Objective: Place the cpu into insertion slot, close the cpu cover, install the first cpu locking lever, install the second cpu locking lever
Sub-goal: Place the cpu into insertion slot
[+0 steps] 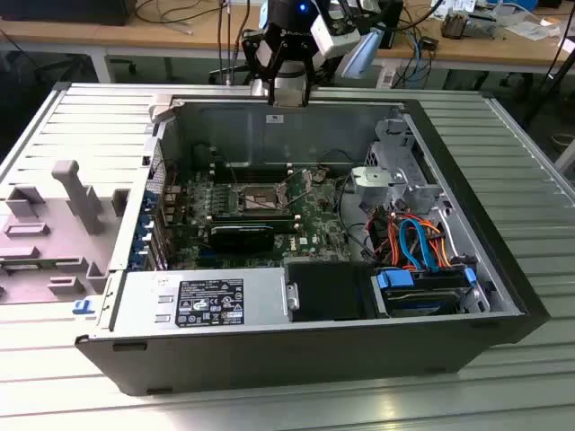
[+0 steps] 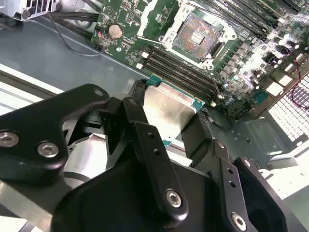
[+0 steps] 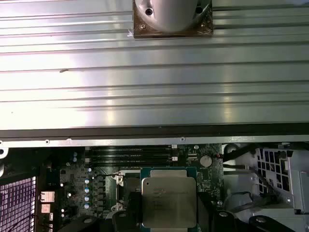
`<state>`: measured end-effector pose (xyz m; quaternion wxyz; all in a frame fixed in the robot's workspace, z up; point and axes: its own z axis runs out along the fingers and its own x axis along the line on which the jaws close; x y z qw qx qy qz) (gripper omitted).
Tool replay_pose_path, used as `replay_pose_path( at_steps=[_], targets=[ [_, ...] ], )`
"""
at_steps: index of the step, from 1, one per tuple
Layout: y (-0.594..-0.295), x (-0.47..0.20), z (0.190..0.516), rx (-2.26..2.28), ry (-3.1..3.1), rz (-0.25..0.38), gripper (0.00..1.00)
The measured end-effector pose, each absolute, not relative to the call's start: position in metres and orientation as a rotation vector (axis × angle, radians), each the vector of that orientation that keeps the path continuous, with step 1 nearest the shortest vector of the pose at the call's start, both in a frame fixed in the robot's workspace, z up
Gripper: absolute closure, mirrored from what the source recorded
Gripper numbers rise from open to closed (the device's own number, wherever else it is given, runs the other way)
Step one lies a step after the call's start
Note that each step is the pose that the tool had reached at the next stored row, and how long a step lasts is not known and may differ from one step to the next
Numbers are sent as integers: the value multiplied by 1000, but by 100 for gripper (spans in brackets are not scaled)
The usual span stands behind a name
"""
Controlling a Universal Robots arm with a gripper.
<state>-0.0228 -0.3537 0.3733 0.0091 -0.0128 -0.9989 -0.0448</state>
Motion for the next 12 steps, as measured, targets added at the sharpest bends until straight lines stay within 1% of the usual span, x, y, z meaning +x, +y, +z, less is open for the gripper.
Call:
replay_pose_path(
  at_steps=[12],
  targets=[
    [-355,-23,371,-40,-3120,-140,45]
  ],
)
